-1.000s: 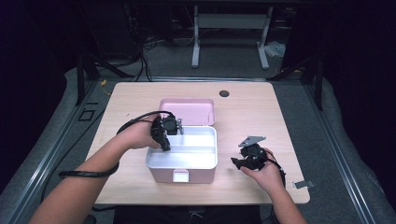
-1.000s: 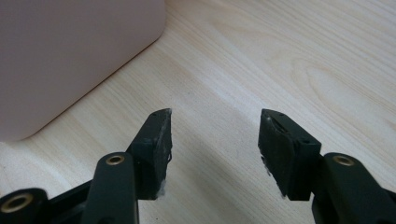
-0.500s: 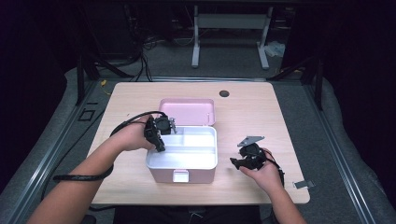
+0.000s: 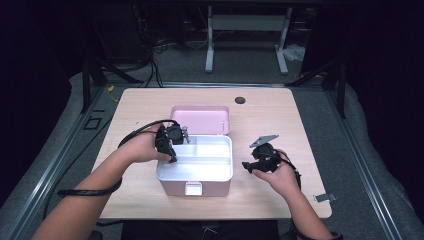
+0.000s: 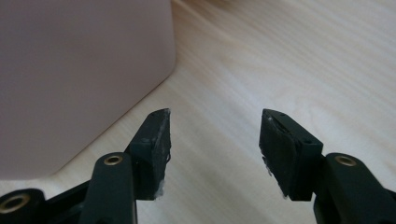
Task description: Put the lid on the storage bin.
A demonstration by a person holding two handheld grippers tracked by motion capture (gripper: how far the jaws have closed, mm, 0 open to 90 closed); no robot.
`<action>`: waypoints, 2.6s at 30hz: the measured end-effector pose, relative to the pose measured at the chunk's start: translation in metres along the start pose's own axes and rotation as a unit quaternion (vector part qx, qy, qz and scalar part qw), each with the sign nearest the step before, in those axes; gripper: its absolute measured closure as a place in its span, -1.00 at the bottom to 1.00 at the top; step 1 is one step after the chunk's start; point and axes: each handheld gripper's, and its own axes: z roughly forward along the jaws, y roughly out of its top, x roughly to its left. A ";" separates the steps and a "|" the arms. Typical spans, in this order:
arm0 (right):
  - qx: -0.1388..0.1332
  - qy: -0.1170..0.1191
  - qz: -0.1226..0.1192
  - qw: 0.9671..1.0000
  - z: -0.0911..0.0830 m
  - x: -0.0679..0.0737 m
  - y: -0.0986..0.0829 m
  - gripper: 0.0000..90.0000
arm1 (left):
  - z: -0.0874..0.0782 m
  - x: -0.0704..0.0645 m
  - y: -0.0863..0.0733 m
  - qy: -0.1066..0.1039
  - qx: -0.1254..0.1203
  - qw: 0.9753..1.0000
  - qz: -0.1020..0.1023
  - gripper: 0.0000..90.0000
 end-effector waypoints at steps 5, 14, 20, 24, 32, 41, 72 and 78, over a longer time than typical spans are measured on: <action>-0.002 0.000 -0.003 1.000 -0.001 -0.007 0.019 -0.04 | 0.000 0.000 0.001 -0.004 0.004 1.000 0.000 0.68; 0.004 -0.002 0.008 1.000 -0.003 -0.019 0.052 -0.07 | 0.000 -0.001 0.003 -0.004 0.012 1.000 -0.001 0.74; 0.011 -0.002 0.007 1.000 -0.006 -0.021 0.072 -0.08 | 0.000 -0.001 0.003 -0.004 0.012 1.000 -0.002 0.74; 0.019 -0.001 0.009 1.000 -0.006 -0.025 0.086 -0.08 | 0.000 -0.001 0.003 -0.004 0.012 1.000 -0.001 0.74; 0.032 -0.012 0.021 0.999 0.006 -0.032 0.112 -0.12 | 0.000 -0.001 0.004 -0.004 0.013 1.000 -0.001 0.74; 0.036 -0.031 0.036 0.998 0.016 -0.036 0.135 -0.12 | 0.001 -0.001 0.004 -0.006 0.011 1.000 -0.002 0.74; 0.095 -0.034 0.182 0.978 0.068 -0.052 0.172 0.52 | 0.001 0.000 0.003 -0.007 0.011 1.000 -0.001 0.75; 0.106 -0.035 0.194 0.975 0.072 -0.055 0.174 0.52 | 0.001 0.000 0.005 -0.007 0.018 1.000 0.000 0.75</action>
